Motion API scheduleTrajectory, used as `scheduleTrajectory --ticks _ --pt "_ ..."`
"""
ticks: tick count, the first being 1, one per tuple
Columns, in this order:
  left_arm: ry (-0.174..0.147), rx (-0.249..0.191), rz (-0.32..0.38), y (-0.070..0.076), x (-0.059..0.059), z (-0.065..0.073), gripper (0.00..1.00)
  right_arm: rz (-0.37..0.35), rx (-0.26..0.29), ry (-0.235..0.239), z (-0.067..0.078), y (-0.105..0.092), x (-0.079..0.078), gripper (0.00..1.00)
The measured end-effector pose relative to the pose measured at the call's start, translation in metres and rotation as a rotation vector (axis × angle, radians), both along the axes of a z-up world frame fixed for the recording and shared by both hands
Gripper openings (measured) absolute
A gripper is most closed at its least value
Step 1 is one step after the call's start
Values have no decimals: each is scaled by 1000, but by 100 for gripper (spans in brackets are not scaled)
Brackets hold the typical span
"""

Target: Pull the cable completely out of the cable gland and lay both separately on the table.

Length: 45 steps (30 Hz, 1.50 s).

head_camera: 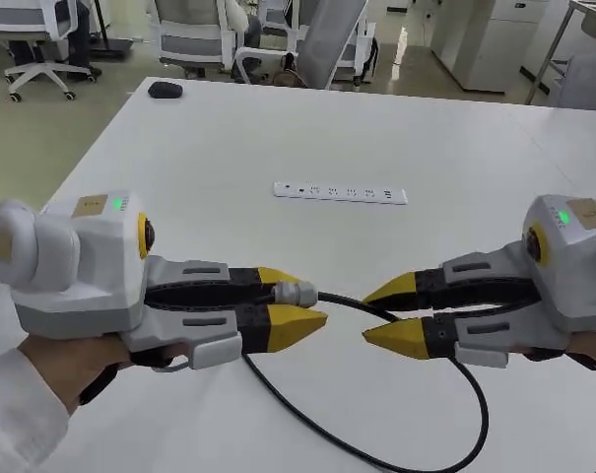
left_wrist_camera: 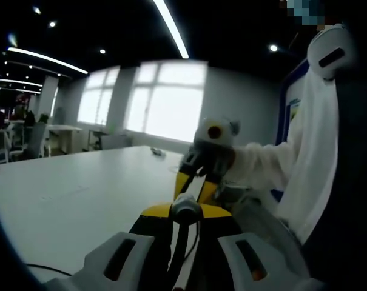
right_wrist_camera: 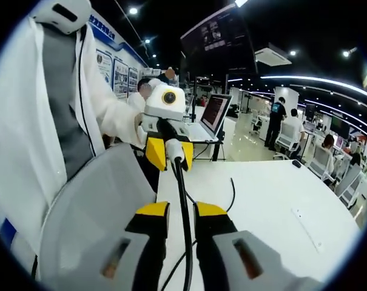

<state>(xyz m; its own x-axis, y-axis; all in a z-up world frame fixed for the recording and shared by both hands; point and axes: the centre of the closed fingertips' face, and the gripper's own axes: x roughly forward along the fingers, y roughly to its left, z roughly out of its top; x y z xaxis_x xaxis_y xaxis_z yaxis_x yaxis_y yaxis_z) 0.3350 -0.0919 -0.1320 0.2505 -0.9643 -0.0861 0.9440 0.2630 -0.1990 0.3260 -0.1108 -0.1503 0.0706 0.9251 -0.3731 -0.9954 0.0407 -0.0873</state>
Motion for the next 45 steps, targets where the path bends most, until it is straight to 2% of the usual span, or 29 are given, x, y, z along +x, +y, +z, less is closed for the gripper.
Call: scheduleTrajectory --ticks 7,10,14,21,25,29,33,39,45 --pt "11 14 -17 -11 -11 -6 17 4 48 -19 9 6 -4 15" --pt "15 18 -20 -18 -19 -13 17 10 69 -23 11 6 -10 14" --pt "17 2 -19 -27 -27 -18 17 22 71 -26 8 3 -18 14" --pt "13 -31 5 -38 -37 -23 17 48 62 -7 -5 -6 -36 5" --pt "38 -51 8 -40 -41 -26 17 56 63 -24 -8 -9 -43 3" --pt "39 -60 20 -42 -43 -28 17 53 64 -30 -11 -12 -42 3" --pt "45 -92 39 -40 -45 -29 17 58 74 -36 -12 -12 -43 3" --pt "30 -61 40 -40 -44 -31 17 56 80 -36 -18 -13 -41 3" --pt "16 -46 71 -32 -39 -33 17 32 78 -33 -25 -19 -34 2"
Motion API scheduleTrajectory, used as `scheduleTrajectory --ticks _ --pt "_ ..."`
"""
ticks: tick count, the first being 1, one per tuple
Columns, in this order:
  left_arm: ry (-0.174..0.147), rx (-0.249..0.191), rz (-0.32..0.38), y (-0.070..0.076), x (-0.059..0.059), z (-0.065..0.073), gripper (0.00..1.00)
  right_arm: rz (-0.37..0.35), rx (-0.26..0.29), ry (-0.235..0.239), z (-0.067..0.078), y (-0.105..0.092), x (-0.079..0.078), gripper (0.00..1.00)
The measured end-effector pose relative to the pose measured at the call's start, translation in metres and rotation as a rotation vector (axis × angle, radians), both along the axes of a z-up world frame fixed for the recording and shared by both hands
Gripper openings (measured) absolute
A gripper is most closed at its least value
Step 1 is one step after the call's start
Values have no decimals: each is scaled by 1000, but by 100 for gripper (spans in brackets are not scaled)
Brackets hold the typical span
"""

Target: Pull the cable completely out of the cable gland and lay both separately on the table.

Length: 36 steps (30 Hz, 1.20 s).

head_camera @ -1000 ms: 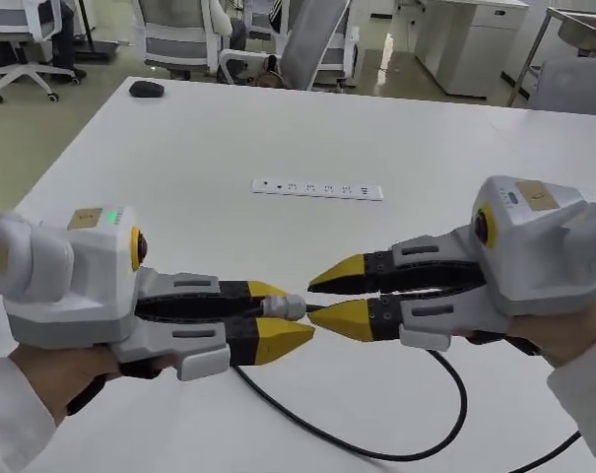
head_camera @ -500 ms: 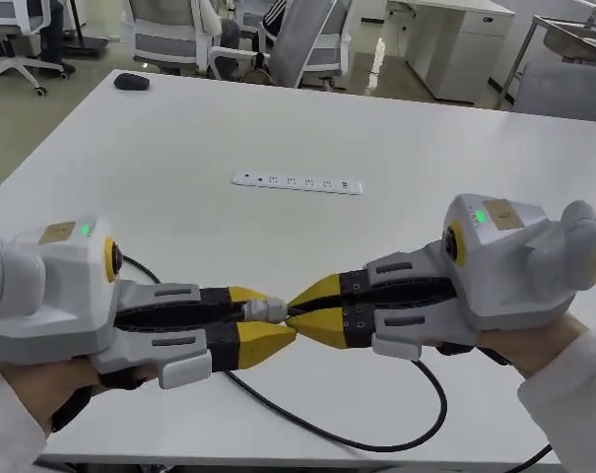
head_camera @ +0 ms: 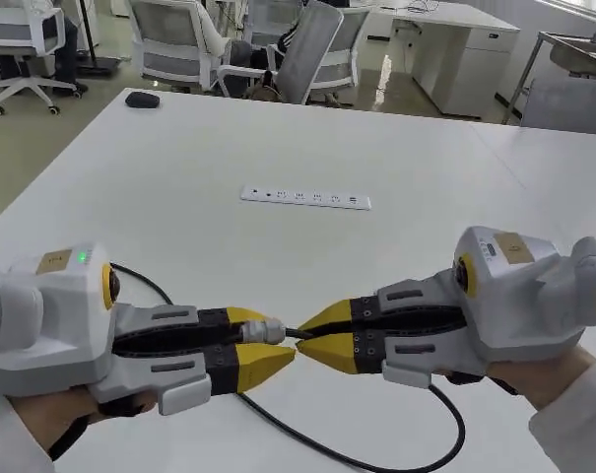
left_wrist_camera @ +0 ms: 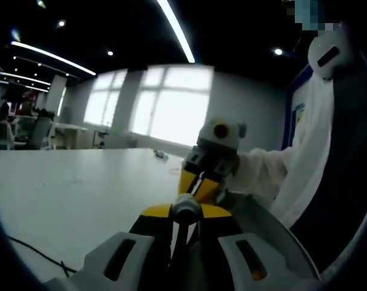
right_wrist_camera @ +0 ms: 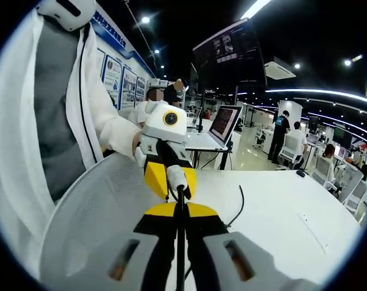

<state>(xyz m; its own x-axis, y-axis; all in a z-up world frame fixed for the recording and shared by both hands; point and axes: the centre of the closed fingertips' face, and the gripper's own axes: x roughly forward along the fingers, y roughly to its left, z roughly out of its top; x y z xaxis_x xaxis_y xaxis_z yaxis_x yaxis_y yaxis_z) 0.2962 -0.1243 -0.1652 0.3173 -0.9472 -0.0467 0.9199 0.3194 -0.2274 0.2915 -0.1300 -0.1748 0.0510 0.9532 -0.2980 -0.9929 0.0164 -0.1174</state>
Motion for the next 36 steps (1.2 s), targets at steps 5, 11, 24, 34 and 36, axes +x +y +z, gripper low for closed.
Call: scheduleTrajectory --ticks 5,11,24,34,36 --pt "-7 10 19 3 1 -1 17 -9 -48 -9 -13 -10 5 2" --pt "-1 4 57 9 7 -1 17 -59 -110 12 -34 -31 18 2" --pt "0 21 87 13 11 -4 17 -135 -198 57 -70 -53 29 3" --pt "-11 31 117 18 14 -5 17 -165 -206 1 -54 -46 37 14" --pt "-14 29 118 19 14 -5 17 -160 -178 -15 -43 -41 37 17"
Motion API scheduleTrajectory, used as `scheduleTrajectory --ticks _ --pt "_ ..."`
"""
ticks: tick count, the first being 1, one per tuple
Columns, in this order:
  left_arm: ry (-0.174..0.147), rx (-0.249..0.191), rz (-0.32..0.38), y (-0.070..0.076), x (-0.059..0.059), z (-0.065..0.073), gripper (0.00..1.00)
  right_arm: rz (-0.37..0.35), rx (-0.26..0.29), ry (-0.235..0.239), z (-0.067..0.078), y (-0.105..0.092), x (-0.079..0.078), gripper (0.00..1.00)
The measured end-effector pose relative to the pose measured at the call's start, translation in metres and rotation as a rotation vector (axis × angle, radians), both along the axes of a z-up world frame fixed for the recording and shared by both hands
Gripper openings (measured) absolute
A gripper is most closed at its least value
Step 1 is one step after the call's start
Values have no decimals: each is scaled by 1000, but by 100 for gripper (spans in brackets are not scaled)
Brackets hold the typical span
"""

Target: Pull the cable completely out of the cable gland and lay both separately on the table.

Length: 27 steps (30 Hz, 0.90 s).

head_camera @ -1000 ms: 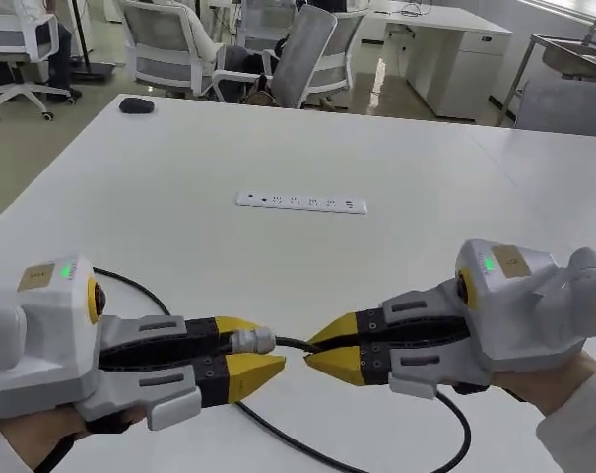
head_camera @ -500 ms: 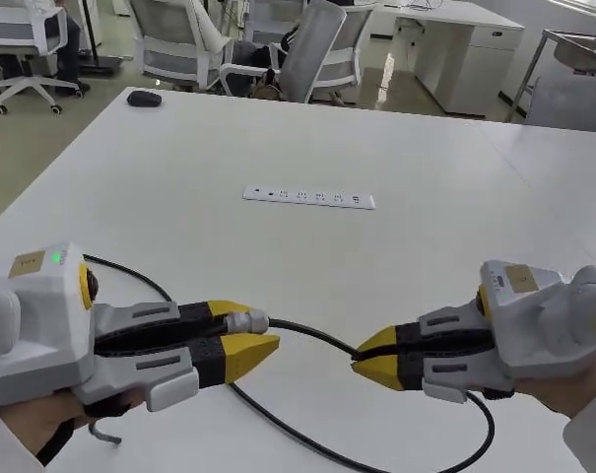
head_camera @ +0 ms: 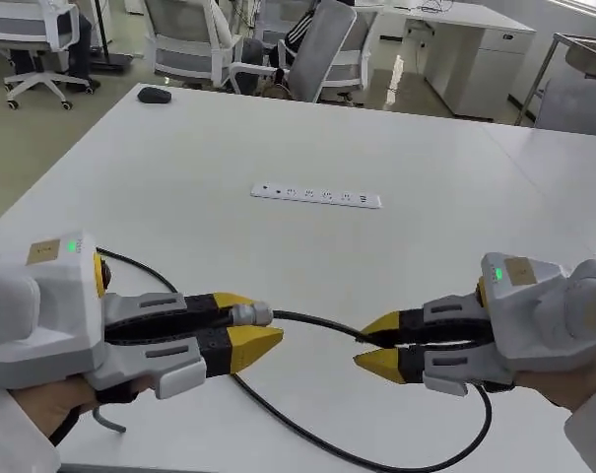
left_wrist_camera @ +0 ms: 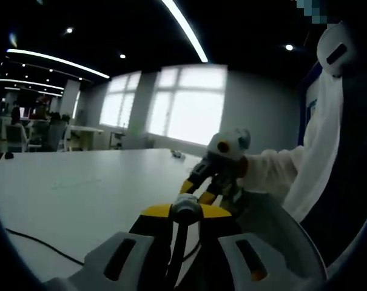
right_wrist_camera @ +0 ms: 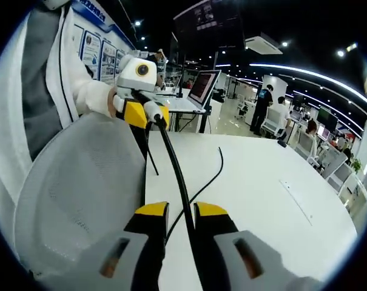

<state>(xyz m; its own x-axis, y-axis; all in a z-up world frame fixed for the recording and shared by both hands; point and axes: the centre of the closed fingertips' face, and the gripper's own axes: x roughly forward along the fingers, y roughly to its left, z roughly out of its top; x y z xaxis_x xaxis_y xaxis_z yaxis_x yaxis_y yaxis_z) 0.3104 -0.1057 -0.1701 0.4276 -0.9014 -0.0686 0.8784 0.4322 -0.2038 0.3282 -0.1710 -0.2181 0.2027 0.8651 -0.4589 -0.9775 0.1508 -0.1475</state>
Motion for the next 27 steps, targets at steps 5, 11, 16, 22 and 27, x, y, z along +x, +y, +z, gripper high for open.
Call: scheduleTrajectory --ticks 5,11,16,22,27 --pt "0 19 -9 -3 -2 -3 17 81 23 -65 27 23 -12 19" --pt "0 25 -19 -6 -3 -4 17 146 75 -95 47 44 -20 19" --pt "-4 32 -24 -7 -4 -5 17 170 96 -83 46 50 -22 14" --pt "-9 44 -51 -14 -9 -6 17 196 90 -68 36 55 -27 10" --pt "-6 51 -48 -13 -9 -8 17 197 94 -67 32 55 -28 5"
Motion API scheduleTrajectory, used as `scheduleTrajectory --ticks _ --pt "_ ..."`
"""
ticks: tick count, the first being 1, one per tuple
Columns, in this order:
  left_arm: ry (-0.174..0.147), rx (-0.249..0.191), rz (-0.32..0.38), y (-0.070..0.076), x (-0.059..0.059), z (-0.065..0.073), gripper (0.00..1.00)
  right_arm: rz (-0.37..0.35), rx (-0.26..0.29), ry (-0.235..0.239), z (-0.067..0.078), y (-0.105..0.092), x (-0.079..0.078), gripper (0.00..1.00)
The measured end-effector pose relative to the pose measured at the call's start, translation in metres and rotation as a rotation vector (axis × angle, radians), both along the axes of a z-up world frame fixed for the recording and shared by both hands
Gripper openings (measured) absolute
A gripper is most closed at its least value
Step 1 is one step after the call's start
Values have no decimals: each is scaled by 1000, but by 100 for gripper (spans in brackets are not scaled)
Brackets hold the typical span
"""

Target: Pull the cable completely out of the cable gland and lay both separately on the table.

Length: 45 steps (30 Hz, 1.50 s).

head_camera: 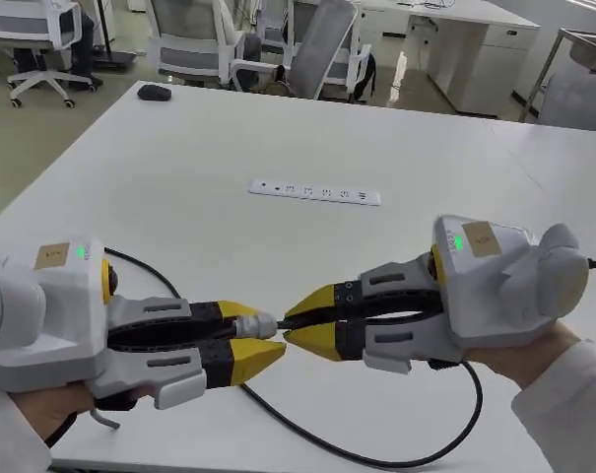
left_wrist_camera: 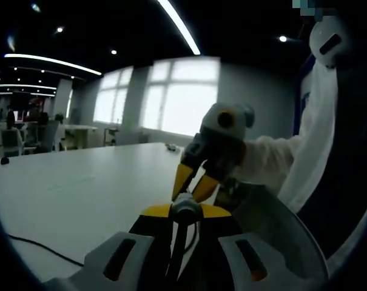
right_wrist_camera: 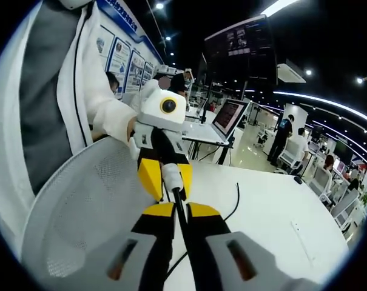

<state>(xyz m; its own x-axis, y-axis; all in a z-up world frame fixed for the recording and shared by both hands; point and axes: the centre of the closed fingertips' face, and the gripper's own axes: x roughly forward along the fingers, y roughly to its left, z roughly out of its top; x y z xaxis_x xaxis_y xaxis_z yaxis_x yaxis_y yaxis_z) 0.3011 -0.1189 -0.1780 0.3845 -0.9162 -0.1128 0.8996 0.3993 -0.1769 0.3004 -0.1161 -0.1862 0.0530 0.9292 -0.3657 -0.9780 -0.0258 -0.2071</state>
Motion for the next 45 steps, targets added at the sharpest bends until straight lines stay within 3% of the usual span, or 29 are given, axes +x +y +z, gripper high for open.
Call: scheduleTrajectory --ticks 12,31,38,45 --pt "18 3 14 2 2 -3 17 -17 7 22 -7 -3 3 4" --pt "18 -4 32 6 4 0 17 -130 -44 68 -32 -43 18 4" --pt "19 8 26 5 3 -3 17 -147 -38 86 -37 -40 16 4" --pt "17 16 21 6 3 -4 17 -152 -69 86 -38 -40 16 4"
